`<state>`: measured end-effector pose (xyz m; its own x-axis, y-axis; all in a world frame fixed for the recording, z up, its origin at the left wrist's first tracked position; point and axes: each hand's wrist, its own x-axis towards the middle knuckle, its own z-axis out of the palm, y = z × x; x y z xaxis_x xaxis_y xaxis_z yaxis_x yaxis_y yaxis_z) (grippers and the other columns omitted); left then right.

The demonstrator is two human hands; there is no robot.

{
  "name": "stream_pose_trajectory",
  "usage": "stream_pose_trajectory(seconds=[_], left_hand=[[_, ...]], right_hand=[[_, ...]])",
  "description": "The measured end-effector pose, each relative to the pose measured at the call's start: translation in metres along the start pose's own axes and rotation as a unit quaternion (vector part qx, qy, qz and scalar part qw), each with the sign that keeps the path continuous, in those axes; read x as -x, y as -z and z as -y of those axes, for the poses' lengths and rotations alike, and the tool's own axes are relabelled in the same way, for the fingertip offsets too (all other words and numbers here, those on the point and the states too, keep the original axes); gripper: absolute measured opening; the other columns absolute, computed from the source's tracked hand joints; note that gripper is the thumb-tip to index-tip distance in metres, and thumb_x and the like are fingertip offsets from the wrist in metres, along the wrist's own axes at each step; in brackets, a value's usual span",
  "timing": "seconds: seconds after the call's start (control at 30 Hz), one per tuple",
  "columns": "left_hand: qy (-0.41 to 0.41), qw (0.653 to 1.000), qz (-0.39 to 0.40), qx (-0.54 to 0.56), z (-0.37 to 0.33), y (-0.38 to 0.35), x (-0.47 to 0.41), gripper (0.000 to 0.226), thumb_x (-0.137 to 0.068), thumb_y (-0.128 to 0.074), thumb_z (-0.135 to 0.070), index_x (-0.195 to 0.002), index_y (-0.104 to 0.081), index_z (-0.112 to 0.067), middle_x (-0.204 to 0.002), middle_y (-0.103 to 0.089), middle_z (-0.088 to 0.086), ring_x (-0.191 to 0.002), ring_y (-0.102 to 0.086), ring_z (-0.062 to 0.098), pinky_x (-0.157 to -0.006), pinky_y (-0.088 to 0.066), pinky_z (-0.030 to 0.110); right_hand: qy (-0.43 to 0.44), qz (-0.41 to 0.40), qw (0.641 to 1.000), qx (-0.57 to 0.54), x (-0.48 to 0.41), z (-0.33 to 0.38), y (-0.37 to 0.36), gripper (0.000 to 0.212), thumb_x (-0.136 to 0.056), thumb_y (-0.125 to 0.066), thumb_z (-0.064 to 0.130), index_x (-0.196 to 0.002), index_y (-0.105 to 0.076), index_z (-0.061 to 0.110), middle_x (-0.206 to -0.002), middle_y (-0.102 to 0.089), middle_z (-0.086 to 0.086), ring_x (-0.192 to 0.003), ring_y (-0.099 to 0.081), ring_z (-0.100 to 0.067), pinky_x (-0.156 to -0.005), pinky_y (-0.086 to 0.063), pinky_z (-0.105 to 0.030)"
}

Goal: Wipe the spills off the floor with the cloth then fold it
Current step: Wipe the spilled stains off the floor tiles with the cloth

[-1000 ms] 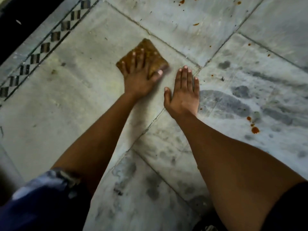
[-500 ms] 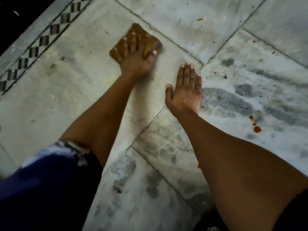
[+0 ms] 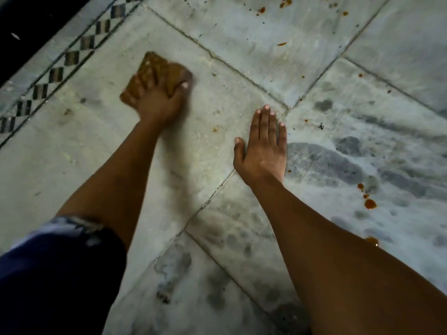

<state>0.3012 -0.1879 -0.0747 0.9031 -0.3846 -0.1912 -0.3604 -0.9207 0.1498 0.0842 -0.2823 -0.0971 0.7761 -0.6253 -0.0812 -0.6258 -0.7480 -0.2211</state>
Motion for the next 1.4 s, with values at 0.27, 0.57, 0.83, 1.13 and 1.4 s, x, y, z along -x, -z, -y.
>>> stream_pose_trajectory(seconds=[0.27,0.57,0.83,1.13,1.4], left_hand=[[-0.284,0.957,-0.007,-0.06,0.023,-0.036,0.146,0.064,-0.089,-0.018,-0.064,-0.147,-0.017,-0.038,-0.158,-0.011,0.005,-0.145,-0.007,0.034,-0.11,-0.005,0.06],[0.024,0.999,-0.019,-0.023,0.124,-0.001,0.096,0.077,-0.079,-0.026,-0.073,-0.147,-0.023,-0.036,-0.159,-0.009,0.009,-0.143,-0.007,0.037,-0.112,-0.004,0.057],[-0.146,0.988,0.008,-0.04,0.07,0.0,0.107,0.075,-0.074,-0.029,-0.061,-0.142,-0.038,-0.03,-0.154,-0.027,0.007,-0.141,-0.019,0.038,-0.109,-0.012,0.056],[-0.095,0.965,0.046,0.239,0.069,0.02,0.219,0.043,-0.089,-0.06,-0.028,-0.131,-0.05,-0.031,-0.134,-0.055,0.001,-0.124,-0.05,0.022,-0.098,-0.04,0.031],[0.131,0.739,0.135,0.647,0.016,0.082,0.227,0.033,-0.092,-0.052,-0.04,-0.119,-0.057,-0.021,-0.112,-0.067,0.006,-0.1,-0.064,0.023,-0.078,-0.052,0.035]], right_hand=[[0.003,0.008,1.0,-0.004,0.001,0.002,0.0,0.069,-0.096,-0.022,0.042,-0.149,0.003,0.004,-0.158,0.006,-0.013,-0.146,0.006,-0.023,-0.116,0.009,-0.037],[0.002,-0.003,1.0,-0.003,0.001,0.001,-0.003,0.069,-0.097,-0.023,0.041,-0.149,0.001,0.004,-0.158,0.003,-0.014,-0.146,0.004,-0.024,-0.116,0.008,-0.037],[0.005,0.001,1.0,-0.002,0.001,0.002,0.002,0.069,-0.097,-0.024,0.041,-0.149,0.001,0.003,-0.158,0.002,-0.014,-0.146,0.003,-0.023,-0.116,0.007,-0.036],[-0.01,0.072,0.992,-0.106,0.011,-0.001,0.023,0.061,-0.101,-0.018,0.039,-0.149,-0.002,0.006,-0.159,0.0,-0.01,-0.146,0.002,-0.018,-0.116,0.005,-0.03],[0.012,0.046,0.988,-0.149,0.024,-0.019,0.074,0.058,-0.101,-0.022,0.037,-0.15,-0.011,0.008,-0.158,-0.008,-0.009,-0.146,-0.006,-0.018,-0.116,0.0,-0.03]])
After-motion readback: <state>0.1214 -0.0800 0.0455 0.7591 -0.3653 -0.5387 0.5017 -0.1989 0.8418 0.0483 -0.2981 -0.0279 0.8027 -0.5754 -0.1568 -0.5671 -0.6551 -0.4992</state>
